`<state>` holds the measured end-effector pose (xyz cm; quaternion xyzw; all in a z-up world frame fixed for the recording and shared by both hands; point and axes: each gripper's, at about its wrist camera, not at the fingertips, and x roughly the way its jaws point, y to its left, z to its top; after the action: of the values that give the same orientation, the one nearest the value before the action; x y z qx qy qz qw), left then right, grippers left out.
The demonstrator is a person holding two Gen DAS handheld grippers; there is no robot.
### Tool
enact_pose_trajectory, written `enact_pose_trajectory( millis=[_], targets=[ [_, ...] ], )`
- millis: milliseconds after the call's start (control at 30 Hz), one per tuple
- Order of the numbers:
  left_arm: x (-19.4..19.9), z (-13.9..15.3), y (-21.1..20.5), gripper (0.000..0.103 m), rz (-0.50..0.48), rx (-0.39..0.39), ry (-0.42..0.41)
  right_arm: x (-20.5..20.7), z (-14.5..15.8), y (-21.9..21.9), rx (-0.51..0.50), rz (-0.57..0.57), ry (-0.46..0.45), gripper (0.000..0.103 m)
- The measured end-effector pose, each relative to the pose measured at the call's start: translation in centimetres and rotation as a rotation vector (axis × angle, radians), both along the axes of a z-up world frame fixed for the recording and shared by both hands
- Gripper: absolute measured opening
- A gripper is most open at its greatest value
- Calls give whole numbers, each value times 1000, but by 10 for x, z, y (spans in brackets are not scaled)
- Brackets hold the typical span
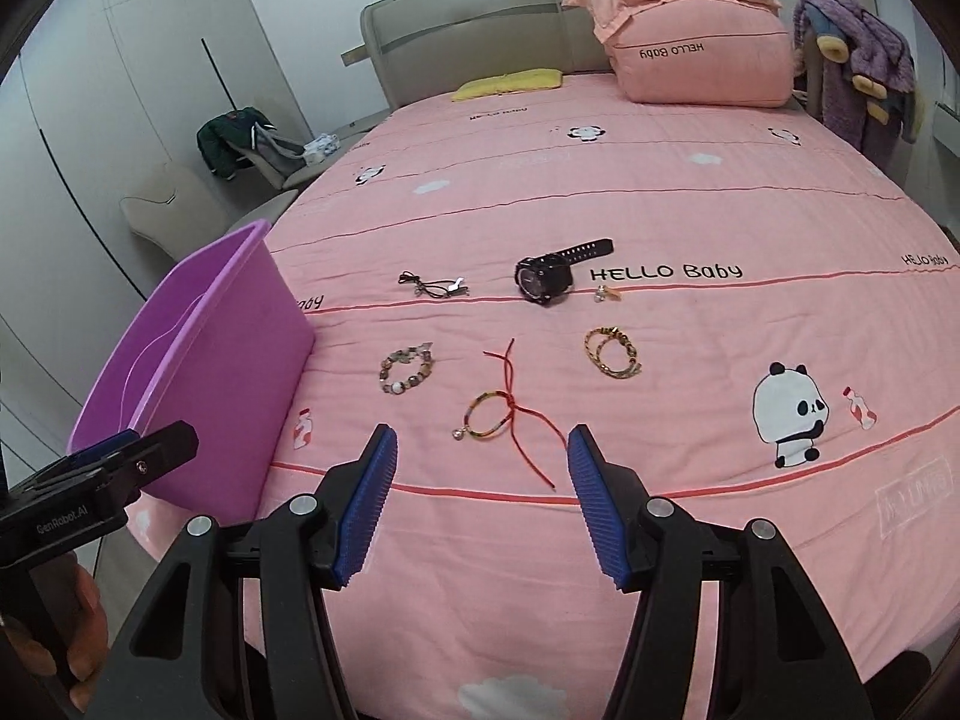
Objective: Organize jewelry
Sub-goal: 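Move both open tools back over the remaining jewelry, then grasp the beaded stone bracelet with the left tool while the right tool grasps the rainbow cord bracelet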
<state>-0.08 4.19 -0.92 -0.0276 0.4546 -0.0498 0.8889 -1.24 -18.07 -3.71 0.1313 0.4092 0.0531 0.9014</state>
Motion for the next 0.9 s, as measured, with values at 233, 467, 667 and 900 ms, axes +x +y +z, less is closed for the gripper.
enact_pose_trajectory(
  millis=[233,467,667,900],
  targets=[
    [23,-22,-16,92,0,-4,27,11,-21,-11,-16,-21,24,57],
    [58,-52,-21,92,19,23,61,37,-50,-11,-24,-21,67,57],
    [83,-82,-23,92,30,28,94,66,-83,-7,-13,-19,130,57],
    [111,-111,-27,92,40,45,125,94,-108,-1,-21,-10,162,57]
  ],
)
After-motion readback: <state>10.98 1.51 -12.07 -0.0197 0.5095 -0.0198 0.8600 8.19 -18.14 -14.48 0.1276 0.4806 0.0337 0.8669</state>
